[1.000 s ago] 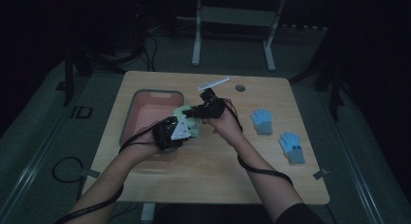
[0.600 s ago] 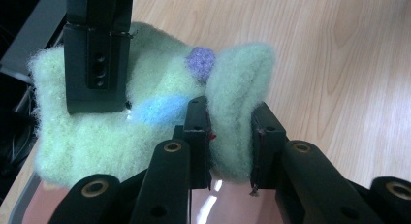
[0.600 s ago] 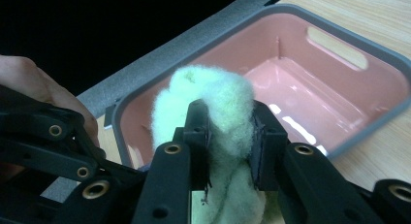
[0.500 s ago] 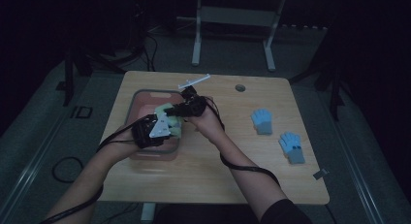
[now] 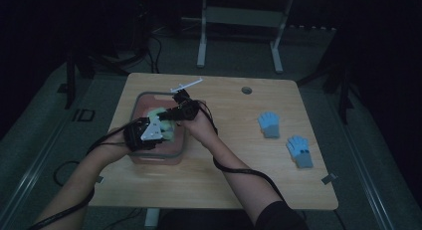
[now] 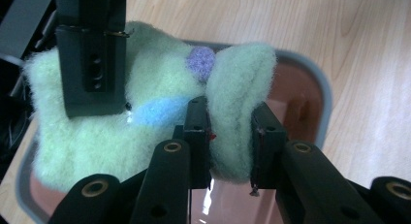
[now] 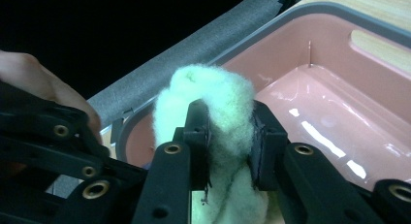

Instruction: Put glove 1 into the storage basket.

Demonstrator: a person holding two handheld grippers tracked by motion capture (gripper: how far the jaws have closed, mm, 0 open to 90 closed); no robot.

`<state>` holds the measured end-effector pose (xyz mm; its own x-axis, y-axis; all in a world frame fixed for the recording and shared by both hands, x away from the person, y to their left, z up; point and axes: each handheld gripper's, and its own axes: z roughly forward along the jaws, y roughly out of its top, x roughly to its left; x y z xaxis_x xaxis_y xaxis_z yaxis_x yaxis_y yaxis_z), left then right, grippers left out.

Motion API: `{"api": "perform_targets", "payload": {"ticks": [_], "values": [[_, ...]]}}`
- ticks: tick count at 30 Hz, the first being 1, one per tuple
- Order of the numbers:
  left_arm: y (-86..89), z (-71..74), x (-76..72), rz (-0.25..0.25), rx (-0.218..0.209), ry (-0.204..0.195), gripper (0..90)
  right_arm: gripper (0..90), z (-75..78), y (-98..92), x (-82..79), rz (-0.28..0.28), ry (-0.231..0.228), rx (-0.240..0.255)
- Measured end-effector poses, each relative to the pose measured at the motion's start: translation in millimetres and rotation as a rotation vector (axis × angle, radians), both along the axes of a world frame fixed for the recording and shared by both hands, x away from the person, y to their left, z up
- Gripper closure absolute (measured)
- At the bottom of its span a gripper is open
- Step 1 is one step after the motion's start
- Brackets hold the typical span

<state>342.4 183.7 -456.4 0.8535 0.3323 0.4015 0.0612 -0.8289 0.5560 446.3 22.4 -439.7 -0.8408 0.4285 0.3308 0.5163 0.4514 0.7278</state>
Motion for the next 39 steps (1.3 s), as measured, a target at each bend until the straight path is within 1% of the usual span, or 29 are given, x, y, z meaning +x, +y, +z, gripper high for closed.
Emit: {"api": "perform_targets", "payload": {"ticks": [3,5,7,9,10,11,12,13,14,15,16,17,18,19,21,23,25,26,27,28,30,31,32,33,34,36,37,39], "values": [[0.8,-10.7,6.7,0.006,0.007,0.024,74.1,73.2,-12.0,5.9,4.3,-0.012,0.005,-0.027],[-1.0,-18.4,10.5,0.018,0.024,0.035,74.1,73.2,-20.8,9.0,7.7,-0.017,0.012,-0.045],[-2.6,-23.7,13.8,0.019,0.022,0.053,74.0,73.2,-27.3,10.2,9.6,-0.021,0.017,-0.057],[-3.7,-28.6,18.1,0.014,0.035,0.076,74.0,73.2,-34.5,10.7,11.7,-0.029,0.027,-0.068],[-3.7,-31.4,21.2,0.012,0.032,0.099,74.0,73.2,-38.0,11.0,12.8,-0.032,0.026,-0.076],[-3.8,-33.7,23.2,0.008,0.036,0.107,74.0,73.2,-41.8,11.2,14.2,-0.036,0.025,-0.093],[-4.3,-35.1,24.7,0.007,0.045,0.112,73.9,73.1,-44.4,11.4,15.2,-0.039,0.025,-0.101],[-4.9,-36.7,27.4,0.005,0.052,0.129,73.9,73.1,-45.9,11.4,15.9,-0.042,0.022,-0.106],[-5.6,-37.4,28.6,0.005,0.055,0.134,73.8,73.0,-48.2,12.1,17.6,-0.041,0.019,-0.12],[-6.9,-38.0,30.4,0.001,0.065,0.135,73.8,73.0,-49.4,12.7,18.2,-0.04,0.015,-0.129],[-7.9,-38.9,31.9,-0.001,0.066,0.143,73.8,73.0,-50.8,13.1,19.4,-0.044,0.007,-0.142],[-8.5,-39.1,32.7,-0.002,0.072,0.141,73.8,72.9,-51.3,13.0,20.8,-0.042,0.017,-0.142],[-8.6,-39.8,34.5,-0.001,0.072,0.145,73.8,72.9,-51.0,13.1,21.4,-0.043,0.018,-0.142],[-8.3,-40.5,36.3,0.0,0.068,0.158,73.7,72.5,-50.8,13.7,22.2,-0.046,0.018,-0.15],[-8.5,-42.9,40.7,0.002,0.083,0.175,73.4,70.3,-50.4,15.1,24.5,-0.039,0.034,-0.166],[-10.3,-45.4,43.8,0.006,0.089,0.196,72.5,66.0,-49.2,15.5,24.8,-0.038,0.031,-0.191],[-13.7,-48.2,46.0,-0.006,0.118,0.223,71.6,62.4,-49.2,14.2,26.2,-0.044,0.033,-0.212],[-15.3,-50.0,47.0,-0.004,0.13,0.227,71.0,61.2,-49.2,13.0,26.9,-0.048,0.035,-0.219],[-16.6,-51.5,47.9,-0.002,0.136,0.24,70.1,58.8,-49.3,11.6,27.7,-0.046,0.041,-0.216],[-17.8,-51.9,48.4,-0.004,0.146,0.246,68.6,57.8,-49.3,10.0,28.5,-0.043,0.051,-0.213],[-18.9,-51.5,48.4,-0.001,0.131,0.251,66.1,55.8,-48.0,6.8,28.5,-0.051,0.052,-0.208],[-19.5,-50.7,48.2,0.007,0.126,0.25,63.2,54.6,-47.0,5.4,28.3,-0.05,0.053,-0.201],[-19.8,-49.9,48.2,0.014,0.125,0.247,58.1,54.0,-45.6,3.5,27.9,-0.051,0.052,-0.196],[-19.8,-48.2,47.8,0.023,0.12,0.247,55.8,53.7,-44.9,2.2,27.5,-0.052,0.053,-0.19],[-19.5,-47.0,47.8,0.036,0.11,0.254,54.0,53.7,-43.7,-0.3,26.7,-0.051,0.054,-0.185],[-18.3,-44.5,47.0,0.055,0.104,0.245,50.9,53.3,-41.6,-4.2,25.4,-0.05,0.054,-0.178],[-16.7,-42.7,46.7,0.063,0.092,0.247,49.1,53.3,-39.9,-6.7,24.3,-0.05,0.058,-0.169],[-13.2,-39.2,45.7,0.084,0.069,0.239,48.2,53.7,-36.4,-13.0,21.6,-0.053,0.06,-0.141]]}}
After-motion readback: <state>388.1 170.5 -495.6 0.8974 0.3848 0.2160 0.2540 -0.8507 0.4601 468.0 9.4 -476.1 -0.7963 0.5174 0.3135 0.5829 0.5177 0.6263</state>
